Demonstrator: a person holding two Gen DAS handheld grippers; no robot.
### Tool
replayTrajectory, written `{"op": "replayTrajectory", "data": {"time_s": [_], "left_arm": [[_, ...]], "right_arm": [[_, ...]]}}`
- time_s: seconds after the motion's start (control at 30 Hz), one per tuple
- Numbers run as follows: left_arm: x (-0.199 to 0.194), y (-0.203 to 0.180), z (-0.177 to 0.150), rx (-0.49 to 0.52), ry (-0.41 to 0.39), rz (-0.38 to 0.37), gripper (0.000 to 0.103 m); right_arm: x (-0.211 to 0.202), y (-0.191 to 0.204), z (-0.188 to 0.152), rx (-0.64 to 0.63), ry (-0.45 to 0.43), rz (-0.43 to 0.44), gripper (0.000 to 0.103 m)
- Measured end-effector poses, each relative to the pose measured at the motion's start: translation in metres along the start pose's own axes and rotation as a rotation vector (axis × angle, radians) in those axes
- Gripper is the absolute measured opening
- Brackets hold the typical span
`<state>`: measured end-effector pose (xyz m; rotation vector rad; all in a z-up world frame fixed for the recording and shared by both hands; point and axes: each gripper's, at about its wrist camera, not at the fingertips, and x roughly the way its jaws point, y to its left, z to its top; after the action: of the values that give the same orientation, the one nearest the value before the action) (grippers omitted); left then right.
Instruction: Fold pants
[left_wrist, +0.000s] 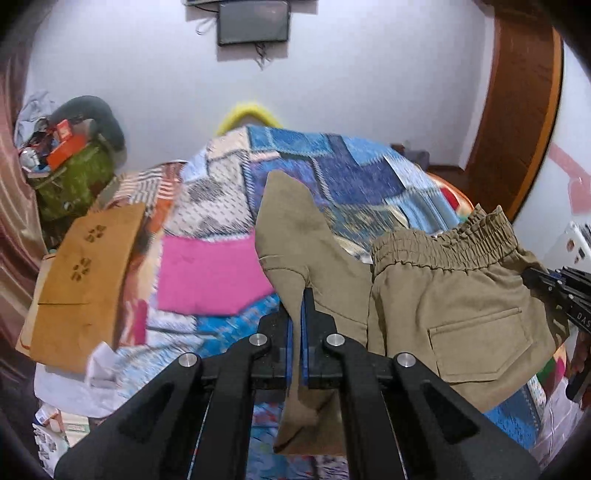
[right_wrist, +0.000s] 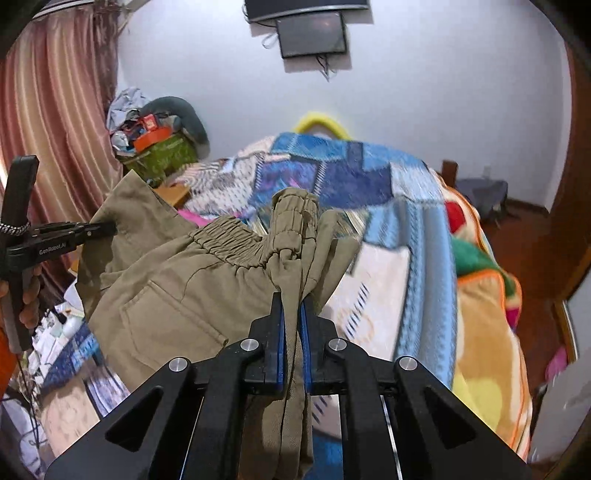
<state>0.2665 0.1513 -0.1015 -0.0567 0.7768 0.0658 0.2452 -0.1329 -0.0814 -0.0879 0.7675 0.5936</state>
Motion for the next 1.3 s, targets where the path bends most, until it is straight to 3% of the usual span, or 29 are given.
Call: {"op": "replayTrajectory", "data": {"time_s": [0.33, 0.6, 0.77, 1.03, 1.17, 1.3], "left_arm": [[0.022, 0.078, 0.031, -0.08, -0.038, 0.089, 0.003], [0.072, 0.141, 0.048, -0.163, -0.032, 0.141, 0.003], [0.115, 0.169, 0.055, -0.161, -0.006, 0.194, 0.003], [0.197, 0.196, 0.041, -0.136, 0.105, 0.222, 0.004], [0.237, 0.205, 0.021, -0.167, 0.204, 0.225, 0.005], [0.262, 0.214, -0.002, -0.204, 0.291, 0.262, 0.015]], "right_arm": [[0.051, 0.047, 0.062, -0.099, -0.045, 0.07, 0.006], [0.115, 0.074, 0.097, -0.135, -0.047, 0.117, 0.006], [0.16, 0.093, 0.113, -0.15, -0.044, 0.143, 0.006], [0.218, 0.105, 0.108, -0.184, 0.022, 0.11, 0.006], [0.246, 0.098, 0.098, -0.18, 0.108, 0.088, 0.006], [0.265, 0.089, 0.083, -0.168, 0.212, 0.057, 0.006]]}}
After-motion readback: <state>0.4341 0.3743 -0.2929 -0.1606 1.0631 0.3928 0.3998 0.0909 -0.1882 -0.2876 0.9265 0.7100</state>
